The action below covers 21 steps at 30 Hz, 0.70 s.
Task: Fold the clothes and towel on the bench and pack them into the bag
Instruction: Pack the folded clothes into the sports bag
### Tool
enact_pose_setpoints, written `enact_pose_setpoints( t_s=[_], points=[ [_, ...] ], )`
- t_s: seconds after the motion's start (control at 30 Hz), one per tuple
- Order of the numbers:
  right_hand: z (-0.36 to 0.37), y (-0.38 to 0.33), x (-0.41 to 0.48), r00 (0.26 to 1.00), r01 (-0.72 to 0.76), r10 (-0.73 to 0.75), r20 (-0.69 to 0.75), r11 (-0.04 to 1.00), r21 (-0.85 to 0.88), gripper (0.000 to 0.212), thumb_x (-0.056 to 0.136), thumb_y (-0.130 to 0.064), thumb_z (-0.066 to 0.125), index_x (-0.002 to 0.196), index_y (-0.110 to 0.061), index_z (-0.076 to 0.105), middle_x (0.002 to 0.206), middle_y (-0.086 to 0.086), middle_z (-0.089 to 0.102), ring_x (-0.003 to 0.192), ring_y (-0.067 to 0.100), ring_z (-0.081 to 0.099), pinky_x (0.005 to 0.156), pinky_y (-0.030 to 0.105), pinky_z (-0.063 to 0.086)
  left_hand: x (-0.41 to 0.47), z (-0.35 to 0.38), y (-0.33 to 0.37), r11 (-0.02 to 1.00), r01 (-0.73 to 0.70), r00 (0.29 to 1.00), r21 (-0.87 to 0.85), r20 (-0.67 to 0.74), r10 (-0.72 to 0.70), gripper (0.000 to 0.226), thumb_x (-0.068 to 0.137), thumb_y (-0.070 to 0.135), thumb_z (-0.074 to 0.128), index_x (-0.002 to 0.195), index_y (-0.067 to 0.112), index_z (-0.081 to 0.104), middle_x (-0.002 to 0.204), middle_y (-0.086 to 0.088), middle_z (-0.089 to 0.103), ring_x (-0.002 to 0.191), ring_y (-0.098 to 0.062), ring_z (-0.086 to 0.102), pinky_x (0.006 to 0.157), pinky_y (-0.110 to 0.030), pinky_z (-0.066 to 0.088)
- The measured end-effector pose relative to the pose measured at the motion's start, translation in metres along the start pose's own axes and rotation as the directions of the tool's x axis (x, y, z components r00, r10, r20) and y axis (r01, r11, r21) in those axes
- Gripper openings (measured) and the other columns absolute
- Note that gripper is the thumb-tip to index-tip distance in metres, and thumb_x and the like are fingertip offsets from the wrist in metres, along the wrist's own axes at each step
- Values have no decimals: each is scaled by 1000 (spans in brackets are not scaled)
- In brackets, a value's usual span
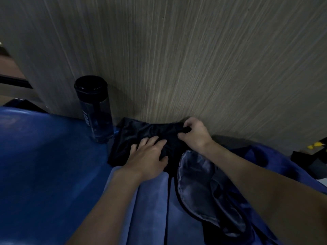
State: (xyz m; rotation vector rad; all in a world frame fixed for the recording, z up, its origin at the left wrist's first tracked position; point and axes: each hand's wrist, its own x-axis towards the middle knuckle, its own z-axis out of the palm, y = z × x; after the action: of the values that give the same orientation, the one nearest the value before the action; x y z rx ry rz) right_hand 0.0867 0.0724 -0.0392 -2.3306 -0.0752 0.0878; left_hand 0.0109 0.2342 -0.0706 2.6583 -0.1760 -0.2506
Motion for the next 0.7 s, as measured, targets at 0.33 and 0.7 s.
enact_pose_setpoints(
  t_s=[0.33,0.7],
  points=[
    [-28,-21,4,828,-216,225,514,973,-77,50,85,-23,73,129,-33,51,118,-2,61,106,20,62,81,39,58,0,-6,1,964,45,998,-262,-31,-55,62,104,45,34,158,34,5,163,10,20,149,-15,17,121,-48,10],
    [-19,-71,-7,753,-400,6,658,798,451,78,90,-76,22,145,-25,42,141,7,52,128,24,50,77,42,58,-5,-27,3,508,26,984,-861,-66,-163,59,87,73,49,140,47,43,121,27,54,109,6,53,89,-18,42]
  ],
)
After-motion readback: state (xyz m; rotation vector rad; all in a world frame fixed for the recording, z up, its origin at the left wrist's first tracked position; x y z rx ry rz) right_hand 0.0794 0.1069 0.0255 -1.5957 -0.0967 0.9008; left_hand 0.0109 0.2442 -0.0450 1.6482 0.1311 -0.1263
